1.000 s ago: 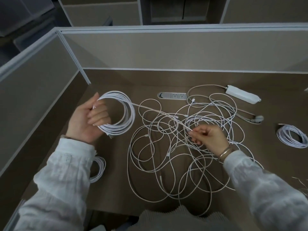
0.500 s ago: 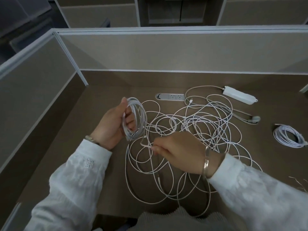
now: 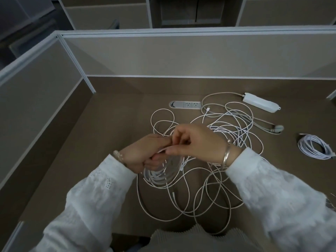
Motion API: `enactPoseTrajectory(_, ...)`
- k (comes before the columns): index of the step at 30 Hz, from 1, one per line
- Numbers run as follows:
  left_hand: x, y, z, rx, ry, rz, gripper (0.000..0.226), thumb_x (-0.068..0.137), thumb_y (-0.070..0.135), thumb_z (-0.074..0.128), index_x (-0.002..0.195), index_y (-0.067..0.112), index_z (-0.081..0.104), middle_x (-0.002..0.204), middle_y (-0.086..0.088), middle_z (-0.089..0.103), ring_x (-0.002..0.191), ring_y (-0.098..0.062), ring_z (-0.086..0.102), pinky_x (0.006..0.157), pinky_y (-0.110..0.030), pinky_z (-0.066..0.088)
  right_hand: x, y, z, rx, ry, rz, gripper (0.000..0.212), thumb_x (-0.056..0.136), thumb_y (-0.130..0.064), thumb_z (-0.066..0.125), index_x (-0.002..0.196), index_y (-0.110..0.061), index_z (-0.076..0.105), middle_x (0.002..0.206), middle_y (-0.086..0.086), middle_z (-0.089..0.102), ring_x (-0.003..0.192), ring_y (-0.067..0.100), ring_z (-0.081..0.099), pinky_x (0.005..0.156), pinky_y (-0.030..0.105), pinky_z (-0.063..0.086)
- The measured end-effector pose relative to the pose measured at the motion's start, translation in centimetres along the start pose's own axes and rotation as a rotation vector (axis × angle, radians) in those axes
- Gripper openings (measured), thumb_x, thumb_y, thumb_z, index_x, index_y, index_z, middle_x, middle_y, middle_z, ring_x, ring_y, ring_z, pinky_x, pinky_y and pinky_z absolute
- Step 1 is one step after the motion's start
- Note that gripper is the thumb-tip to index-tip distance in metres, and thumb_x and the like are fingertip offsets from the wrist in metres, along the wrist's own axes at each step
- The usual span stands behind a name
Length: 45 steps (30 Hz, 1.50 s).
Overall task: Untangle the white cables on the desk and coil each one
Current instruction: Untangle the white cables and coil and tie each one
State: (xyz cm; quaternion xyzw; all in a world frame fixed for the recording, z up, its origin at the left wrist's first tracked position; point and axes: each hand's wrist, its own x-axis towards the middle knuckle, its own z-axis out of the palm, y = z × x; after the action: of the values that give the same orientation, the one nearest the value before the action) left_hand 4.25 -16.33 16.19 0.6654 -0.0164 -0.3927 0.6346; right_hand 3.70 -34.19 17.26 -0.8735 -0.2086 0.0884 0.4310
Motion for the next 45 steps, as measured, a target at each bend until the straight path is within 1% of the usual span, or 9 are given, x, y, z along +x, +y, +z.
enactPoseTrajectory(6,-2.1,0.7,-4.6,-0.332,-0.289,-0.153,0.04,0.098,0.038,0.046,0.068,0.011,0.047,0.037,0.005,0.028,0.023,-0.003,0.023,0.03,-0.013,0.014,-0.9,4.7,-2.5,0.169,-0.014,0.071,0.013,0.077,-0.013,0.076,0.079,-0.008,0.064,0.069,0.006,0.068,0.057,0.005,0.058,0.057,0.017,0.045)
enactPoseTrajectory(10,-3.7,1.2,-8.8,-0.704,-0.614,-0.052,0.048,0.108,0.033,0.019,0.088,0.003,0.051,0.049,0.002,0.023,0.035,-0.01,0.022,0.04,-0.023,0.02,-2.3,7.5,-3.8,0.233,0.1,0.128,0.016,0.072,-0.021,0.074,0.077,-0.009,0.066,0.059,0.0,0.066,0.049,0.004,0.056,0.051,0.015,0.044)
enactPoseTrajectory(14,-3.3,0.3,-10.1,-0.773,-0.612,0.025,0.058,0.107,0.038,0.01,0.089,0.003,0.052,0.051,0.001,0.024,0.037,-0.011,0.023,0.043,-0.026,0.025,-2.8,7.9,-3.1,0.438,0.203,0.153,0.011,0.075,-0.006,0.072,0.081,-0.005,0.064,0.063,0.009,0.07,0.046,0.011,0.057,0.048,0.018,0.048)
enactPoseTrajectory(17,-2.2,-0.7,-9.7,-0.82,-0.586,0.088,0.056,0.108,0.037,0.015,0.089,0.002,0.054,0.054,-0.001,0.033,0.041,-0.014,0.032,0.045,-0.027,0.029,-2.8,7.2,-1.5,0.268,0.3,0.177,0.009,0.081,-0.009,0.071,0.074,-0.012,0.065,0.061,0.004,0.069,0.041,0.006,0.053,0.043,0.017,0.042)
enactPoseTrajectory(21,-1.7,-0.6,-7.6,-0.674,-0.132,0.209,0.053,0.106,0.039,0.025,0.07,0.013,0.055,0.046,0.006,0.021,0.035,-0.007,0.015,0.035,-0.019,0.022,-3.1,5.4,0.8,-0.176,0.166,0.083,0.011,0.089,-0.027,0.064,0.08,-0.021,0.065,0.063,-0.007,0.068,0.057,0.005,0.06,0.061,0.025,0.047)
enactPoseTrajectory(24,-1.3,-0.1,-6.3,-0.672,-0.003,0.266,0.054,0.104,0.041,0.027,0.063,0.015,0.051,0.04,0.008,0.025,0.036,-0.007,0.01,0.033,-0.016,0.021,-3.1,4.0,2.6,-0.35,0.086,0.054,0.016,0.094,-0.034,0.053,0.089,-0.023,0.063,0.072,-0.005,0.069,0.07,0.015,0.063,0.068,0.031,0.048)
enactPoseTrajectory(30,-2.2,0.9,-8.6,-0.929,-0.5,0.287,0.052,0.107,0.04,0.022,0.081,0.005,0.051,0.054,0.0,0.033,0.044,-0.012,0.031,0.047,-0.027,0.032,-2.3,4.8,3.9,-0.127,0.023,0.112,0.019,0.093,-0.035,0.056,0.087,-0.019,0.064,0.061,-0.013,0.058,0.057,-0.001,0.053,0.061,0.02,0.042)
enactPoseTrajectory(38,-4.8,0.1,-13.0,-0.896,-0.4,0.238,0.064,0.106,0.044,0.009,0.091,0.001,0.055,0.06,-0.002,0.034,0.052,-0.016,0.034,0.055,-0.026,0.027,-3.9,8.2,-0.5,0.416,0.103,0.314,0.01,0.088,-0.012,0.061,0.087,-0.006,0.07,0.052,-0.01,0.056,0.048,0.002,0.046,0.055,0.015,0.041)
enactPoseTrajectory(45,-2.5,-1.3,-11.5,-0.902,-0.495,0.194,0.062,0.106,0.04,0.009,0.092,0.0,0.054,0.063,-0.005,0.039,0.054,-0.017,0.038,0.056,-0.031,0.036,-3.6,3.1,-2.0,0.485,0.243,0.101,0.009,0.086,-0.008,0.062,0.088,-0.008,0.071,0.055,-0.003,0.059,0.048,0.001,0.048,0.049,0.012,0.038)
